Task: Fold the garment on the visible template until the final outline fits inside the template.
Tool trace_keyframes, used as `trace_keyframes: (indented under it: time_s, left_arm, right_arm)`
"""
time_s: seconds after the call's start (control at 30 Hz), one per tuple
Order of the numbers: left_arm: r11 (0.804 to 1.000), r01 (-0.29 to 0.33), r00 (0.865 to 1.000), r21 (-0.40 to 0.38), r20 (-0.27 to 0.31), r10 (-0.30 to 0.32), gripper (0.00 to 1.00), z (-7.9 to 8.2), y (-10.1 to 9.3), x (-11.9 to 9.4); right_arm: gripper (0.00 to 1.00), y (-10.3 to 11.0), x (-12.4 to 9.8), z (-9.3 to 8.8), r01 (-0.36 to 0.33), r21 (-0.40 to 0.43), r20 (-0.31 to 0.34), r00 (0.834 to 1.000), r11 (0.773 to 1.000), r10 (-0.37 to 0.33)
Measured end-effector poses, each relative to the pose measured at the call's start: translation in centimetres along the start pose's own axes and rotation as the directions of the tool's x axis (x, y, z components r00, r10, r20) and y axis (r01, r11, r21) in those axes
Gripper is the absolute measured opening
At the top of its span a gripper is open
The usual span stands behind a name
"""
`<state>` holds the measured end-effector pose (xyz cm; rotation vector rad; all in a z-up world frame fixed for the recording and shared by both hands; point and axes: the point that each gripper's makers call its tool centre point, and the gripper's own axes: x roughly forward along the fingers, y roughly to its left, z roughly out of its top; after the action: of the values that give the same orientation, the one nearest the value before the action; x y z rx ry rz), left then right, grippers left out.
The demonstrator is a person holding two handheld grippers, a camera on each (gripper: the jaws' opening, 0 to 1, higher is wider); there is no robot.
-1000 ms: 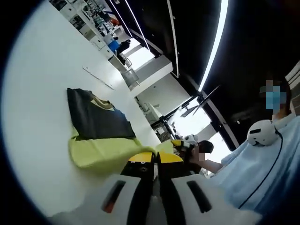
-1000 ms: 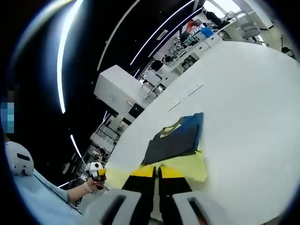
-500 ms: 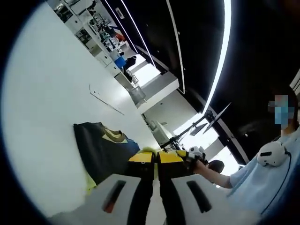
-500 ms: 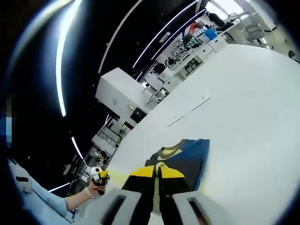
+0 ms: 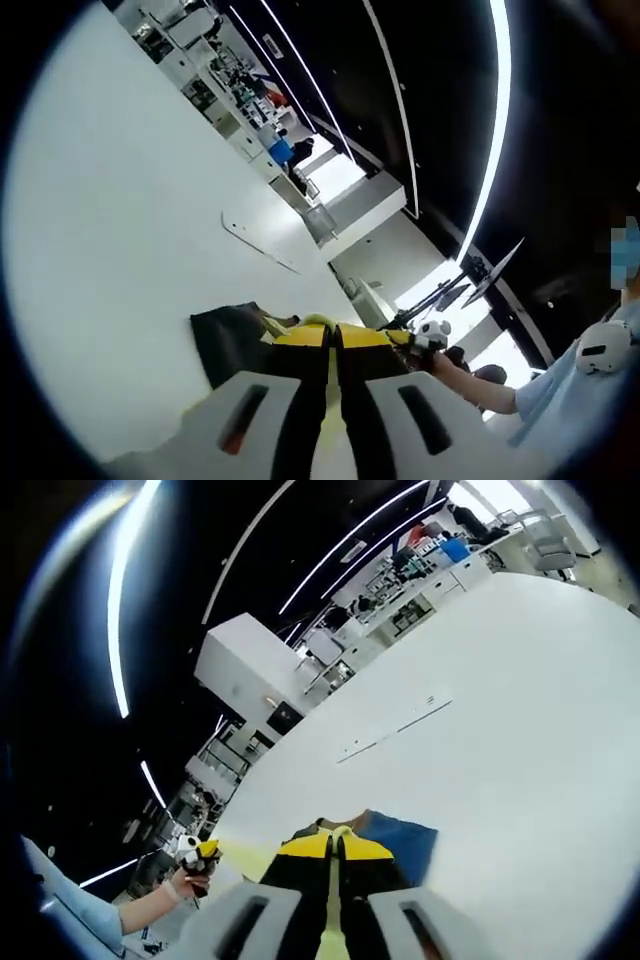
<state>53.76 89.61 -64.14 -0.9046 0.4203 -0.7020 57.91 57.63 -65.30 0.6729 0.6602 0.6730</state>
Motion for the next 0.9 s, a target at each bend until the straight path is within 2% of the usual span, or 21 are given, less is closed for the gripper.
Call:
trace_keyframes:
  time_s: [0.2, 0.4, 0.6, 0.7, 0.77, 0.9]
  left_arm:
    - [0.999, -0.051, 0.999, -0.014, 0.004, 0.051, 0.00, 0.3, 3.1, 1.1]
    - [0.994, -0.102, 0.995, -0.033, 0.001, 0.102, 0.00, 0.1, 5.1, 1.6]
    - [0.984, -0.176, 0.984, -0.035, -0.033, 0.174, 0.00, -0.7, 7.6, 1.6]
    - [0.975, -0.221, 0.974, -0.029, -0.063, 0.219, 0.00, -1.5, 9.0, 1.2]
    - [0.969, -0.244, 0.967, -0.036, -0.078, 0.241, 0.00, -1.9, 9.6, 1.1]
    - [0.970, -0.242, 0.968, -0.028, -0.078, 0.240, 0.00, -1.9, 9.5, 1.3]
  right_arm:
    - [0.00, -2.1, 1.4, 0.1, 0.031, 0.010, -0.011, 0.999, 0.999, -0.031]
    - [0.00, -4.0, 2.9, -0.5, 0.071, 0.015, -0.028, 0.997, 0.997, -0.070]
    - [0.00, -6.5, 4.2, -1.5, 0.129, 0.017, -0.059, 0.990, 0.992, -0.128]
    - [0.00, -7.5, 4.5, -2.3, 0.152, 0.012, -0.086, 0.985, 0.988, -0.150]
    - [0.00, -7.8, 4.7, -2.8, 0.156, 0.004, -0.102, 0.983, 0.988, -0.155]
    - [0.00, -8.0, 4.7, -2.9, 0.160, 0.002, -0.105, 0.982, 0.987, -0.159]
